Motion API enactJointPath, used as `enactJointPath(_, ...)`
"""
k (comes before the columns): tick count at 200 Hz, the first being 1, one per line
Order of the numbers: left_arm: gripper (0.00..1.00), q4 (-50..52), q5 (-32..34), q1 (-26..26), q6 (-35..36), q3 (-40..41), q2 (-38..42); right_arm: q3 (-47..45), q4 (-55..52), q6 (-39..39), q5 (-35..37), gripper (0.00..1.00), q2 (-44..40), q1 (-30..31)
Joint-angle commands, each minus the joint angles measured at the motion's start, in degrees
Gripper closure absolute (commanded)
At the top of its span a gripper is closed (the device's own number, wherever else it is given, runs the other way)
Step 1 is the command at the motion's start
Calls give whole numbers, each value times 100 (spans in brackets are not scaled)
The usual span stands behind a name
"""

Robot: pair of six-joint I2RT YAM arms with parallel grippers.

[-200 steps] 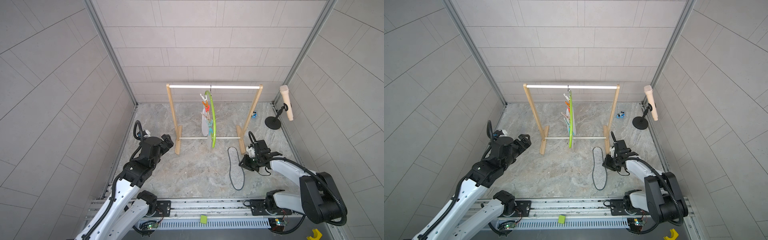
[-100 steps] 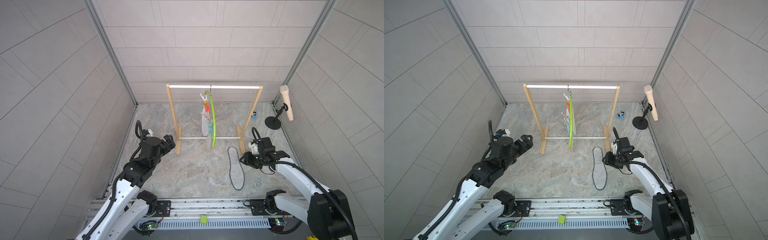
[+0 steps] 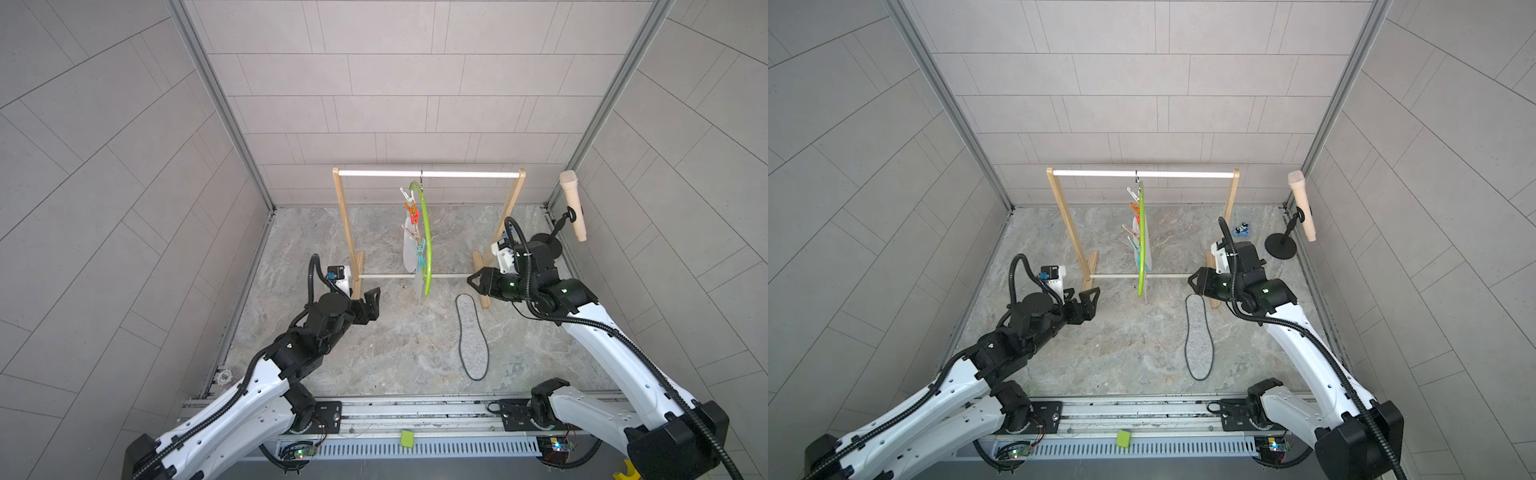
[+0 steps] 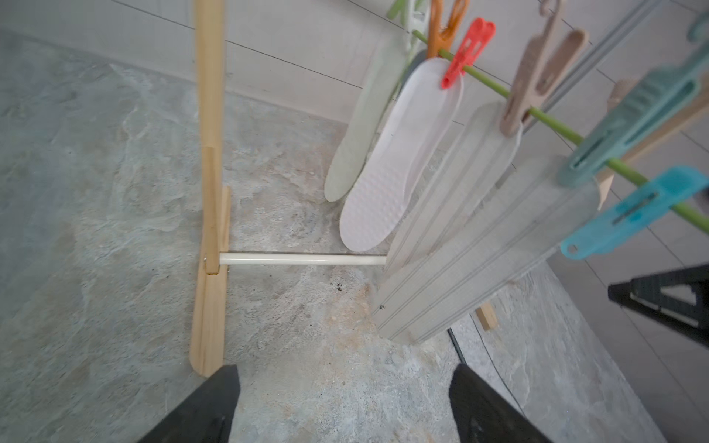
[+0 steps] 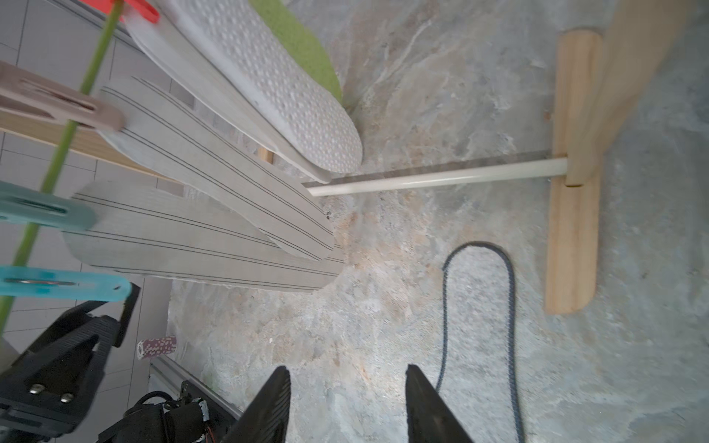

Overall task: Take the shoe insoles off the hanger
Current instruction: Place the insole at the center of the board, then remove the insole from the hanger.

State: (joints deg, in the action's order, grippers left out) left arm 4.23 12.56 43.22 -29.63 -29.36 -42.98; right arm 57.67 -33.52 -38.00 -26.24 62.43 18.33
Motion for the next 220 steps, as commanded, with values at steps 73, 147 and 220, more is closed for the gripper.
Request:
enactJointPath(73, 14, -4220, 1338, 1393, 1921, 509, -2466, 852, 6, -581, 1, 46, 1084, 198)
enactJointPath(147, 14, -5808, 1585, 1775, 2427, 484, -3771, 694, 143, -875, 66, 39, 1132, 189)
enactJointPath(220, 24, -7480, 2631, 1778, 2834, 35, -5312, 796, 71, -1025, 40, 36, 1144, 198)
